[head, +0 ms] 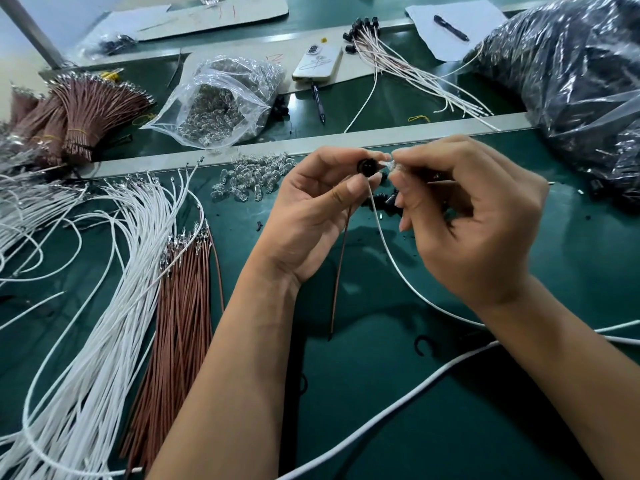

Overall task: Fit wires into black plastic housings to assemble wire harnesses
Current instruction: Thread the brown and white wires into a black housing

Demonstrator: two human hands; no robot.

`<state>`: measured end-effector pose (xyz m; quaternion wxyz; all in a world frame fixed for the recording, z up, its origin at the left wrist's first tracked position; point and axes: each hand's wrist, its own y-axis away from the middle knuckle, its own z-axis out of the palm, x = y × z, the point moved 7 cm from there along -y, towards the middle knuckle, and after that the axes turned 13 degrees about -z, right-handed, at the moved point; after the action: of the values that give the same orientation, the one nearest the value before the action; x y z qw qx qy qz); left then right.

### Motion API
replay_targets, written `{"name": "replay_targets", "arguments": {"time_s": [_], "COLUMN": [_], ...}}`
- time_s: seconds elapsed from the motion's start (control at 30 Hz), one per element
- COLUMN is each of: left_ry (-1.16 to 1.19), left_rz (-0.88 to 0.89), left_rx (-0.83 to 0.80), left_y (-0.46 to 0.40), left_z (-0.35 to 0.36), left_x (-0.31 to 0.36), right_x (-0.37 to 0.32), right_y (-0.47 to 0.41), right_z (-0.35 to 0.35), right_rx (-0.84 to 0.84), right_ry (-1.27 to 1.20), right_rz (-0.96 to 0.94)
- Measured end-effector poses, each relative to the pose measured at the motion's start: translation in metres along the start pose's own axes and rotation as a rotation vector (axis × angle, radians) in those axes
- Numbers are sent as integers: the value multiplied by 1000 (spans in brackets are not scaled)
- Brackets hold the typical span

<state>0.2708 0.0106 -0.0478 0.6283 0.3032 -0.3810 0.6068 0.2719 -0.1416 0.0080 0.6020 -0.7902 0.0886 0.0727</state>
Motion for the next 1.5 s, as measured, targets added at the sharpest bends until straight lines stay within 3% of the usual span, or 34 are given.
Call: {"name": "replay_targets", "arguments": {"time_s": [0.77,1.13,1.5], "left_ry": [-155,-269,-371], "left_rz": [-41,5,-7], "left_rx": [200,229,281], "left_y": [-3,-4,-3], "left_z": [-19,-25,-24], "left_x": [-6,-5,-6], "right_x": [10,26,39], "right_y": [2,12,12], "right_z": [10,14,13], "right_rx": [-204,-196,-330], "right_ry": [122,-10,-8], "right_rz": [20,170,229]}}
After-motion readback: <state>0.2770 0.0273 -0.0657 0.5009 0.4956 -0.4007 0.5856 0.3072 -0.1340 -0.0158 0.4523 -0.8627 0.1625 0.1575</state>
